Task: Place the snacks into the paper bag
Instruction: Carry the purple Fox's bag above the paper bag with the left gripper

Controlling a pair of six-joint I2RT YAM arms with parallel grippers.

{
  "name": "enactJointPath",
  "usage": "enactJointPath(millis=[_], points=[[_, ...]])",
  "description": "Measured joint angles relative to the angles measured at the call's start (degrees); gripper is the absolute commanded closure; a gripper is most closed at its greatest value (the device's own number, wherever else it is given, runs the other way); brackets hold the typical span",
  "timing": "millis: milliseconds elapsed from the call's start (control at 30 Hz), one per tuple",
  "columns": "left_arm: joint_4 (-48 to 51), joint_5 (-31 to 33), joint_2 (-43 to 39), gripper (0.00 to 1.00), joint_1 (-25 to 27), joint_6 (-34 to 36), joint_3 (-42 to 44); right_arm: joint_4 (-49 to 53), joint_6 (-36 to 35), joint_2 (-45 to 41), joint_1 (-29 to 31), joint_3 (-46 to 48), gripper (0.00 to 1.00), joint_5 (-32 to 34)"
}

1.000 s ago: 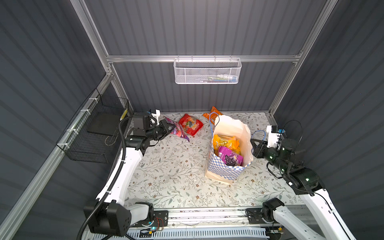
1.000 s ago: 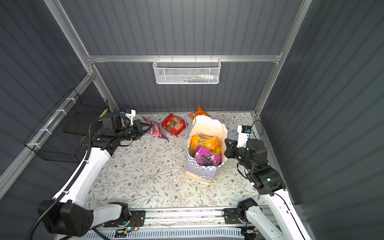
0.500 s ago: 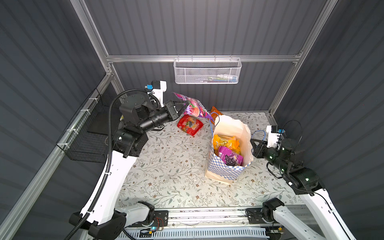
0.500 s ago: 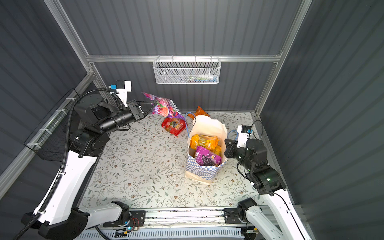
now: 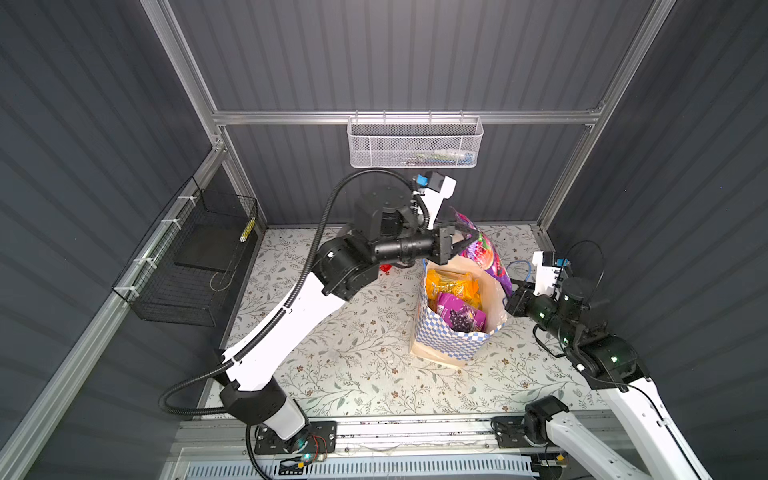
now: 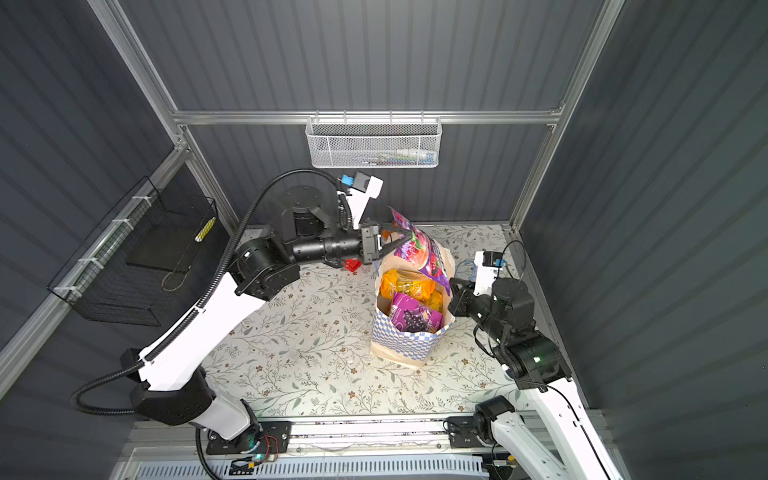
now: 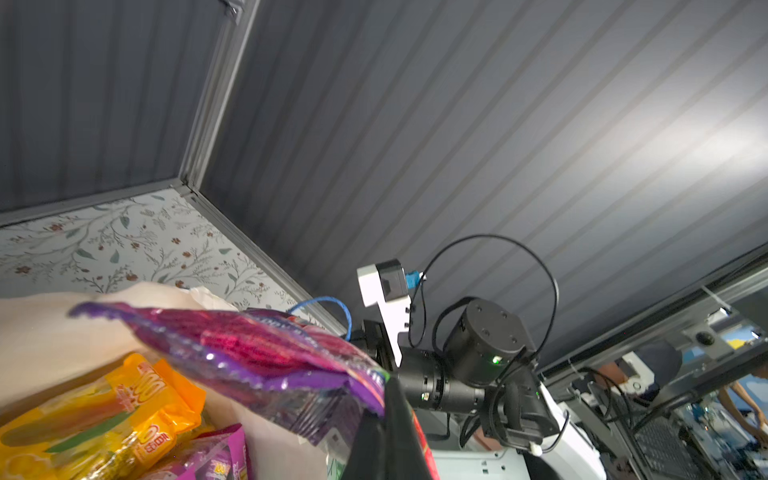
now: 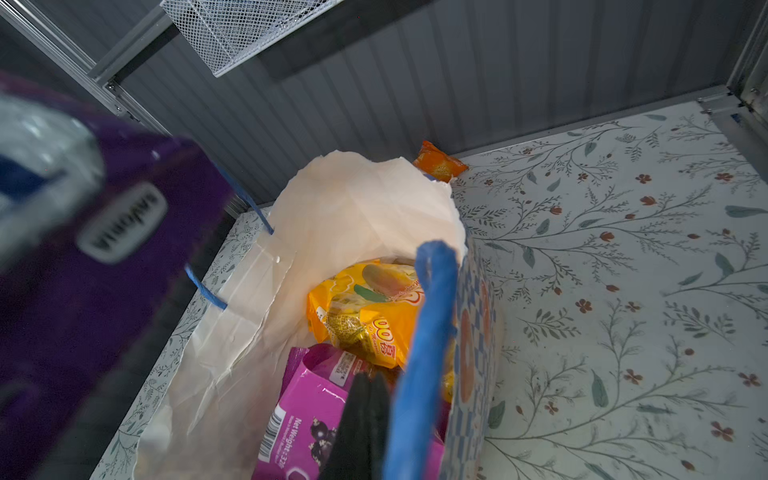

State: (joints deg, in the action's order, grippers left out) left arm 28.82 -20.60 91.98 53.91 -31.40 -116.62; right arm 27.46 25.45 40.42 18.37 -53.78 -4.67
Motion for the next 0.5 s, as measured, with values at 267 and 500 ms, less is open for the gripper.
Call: enactJointPath(millis=[267, 500], points=[[5.79, 4.81, 1.64, 1.0, 2.43, 3.45, 1.64, 0.0, -0.02, -0.09, 0.0, 0.0, 1.0, 0.0], [10.32, 5.2, 6.93, 1.0, 3.13, 5.81, 1.6, 0.0, -0.02, -0.09, 0.0, 0.0, 1.0, 0.0]])
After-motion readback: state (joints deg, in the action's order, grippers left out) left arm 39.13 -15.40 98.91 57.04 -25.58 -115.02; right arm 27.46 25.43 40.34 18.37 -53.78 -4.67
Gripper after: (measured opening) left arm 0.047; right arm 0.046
